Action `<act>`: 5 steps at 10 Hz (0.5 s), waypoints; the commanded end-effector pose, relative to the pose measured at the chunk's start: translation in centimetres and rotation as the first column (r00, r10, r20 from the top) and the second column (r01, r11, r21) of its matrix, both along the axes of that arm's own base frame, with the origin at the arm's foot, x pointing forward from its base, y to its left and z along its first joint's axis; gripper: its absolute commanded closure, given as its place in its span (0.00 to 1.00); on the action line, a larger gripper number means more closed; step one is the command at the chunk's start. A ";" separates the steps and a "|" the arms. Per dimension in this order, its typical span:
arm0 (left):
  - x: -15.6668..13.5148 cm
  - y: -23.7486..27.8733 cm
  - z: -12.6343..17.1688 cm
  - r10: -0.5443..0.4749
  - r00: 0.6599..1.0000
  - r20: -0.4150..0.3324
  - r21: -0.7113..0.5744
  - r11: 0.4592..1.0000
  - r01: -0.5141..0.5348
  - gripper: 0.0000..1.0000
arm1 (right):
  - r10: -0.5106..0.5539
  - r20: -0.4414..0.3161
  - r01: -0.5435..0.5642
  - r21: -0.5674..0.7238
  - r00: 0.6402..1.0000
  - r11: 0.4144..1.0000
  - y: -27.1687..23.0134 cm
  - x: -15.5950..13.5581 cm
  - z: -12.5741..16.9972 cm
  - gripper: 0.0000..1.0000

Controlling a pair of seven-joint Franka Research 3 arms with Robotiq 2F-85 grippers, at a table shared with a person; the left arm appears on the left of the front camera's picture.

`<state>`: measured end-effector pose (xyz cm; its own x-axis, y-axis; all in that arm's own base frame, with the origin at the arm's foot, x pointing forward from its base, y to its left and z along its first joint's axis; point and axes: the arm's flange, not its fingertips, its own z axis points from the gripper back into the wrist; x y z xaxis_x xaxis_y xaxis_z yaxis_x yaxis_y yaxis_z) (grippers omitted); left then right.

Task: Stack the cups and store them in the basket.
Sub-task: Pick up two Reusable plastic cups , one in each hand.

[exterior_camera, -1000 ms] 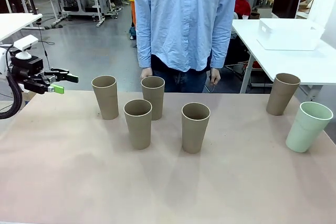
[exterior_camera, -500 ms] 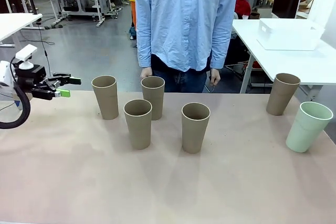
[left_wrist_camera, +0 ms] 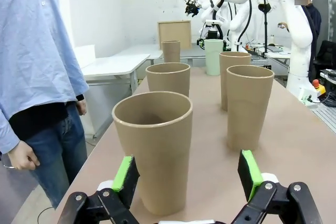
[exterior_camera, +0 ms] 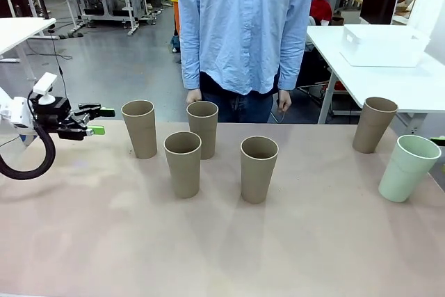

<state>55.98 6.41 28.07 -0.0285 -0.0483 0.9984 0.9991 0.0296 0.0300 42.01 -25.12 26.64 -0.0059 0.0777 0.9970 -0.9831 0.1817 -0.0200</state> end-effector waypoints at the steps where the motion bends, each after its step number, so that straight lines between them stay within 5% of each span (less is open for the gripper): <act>1: 0.9 -0.4 0.0 0.036 0.999 0.022 0.000 0.999 -0.036 0.00 | -0.010 -0.016 0.009 -0.034 1.000 0.999 0.2 -2.1 -2.7 0.00; 5: 1.4 -0.8 0.2 0.037 0.999 -0.006 -0.027 0.999 -0.038 0.00 | -0.013 -0.054 0.012 -0.026 0.998 1.000 0.3 -0.8 -2.5 0.00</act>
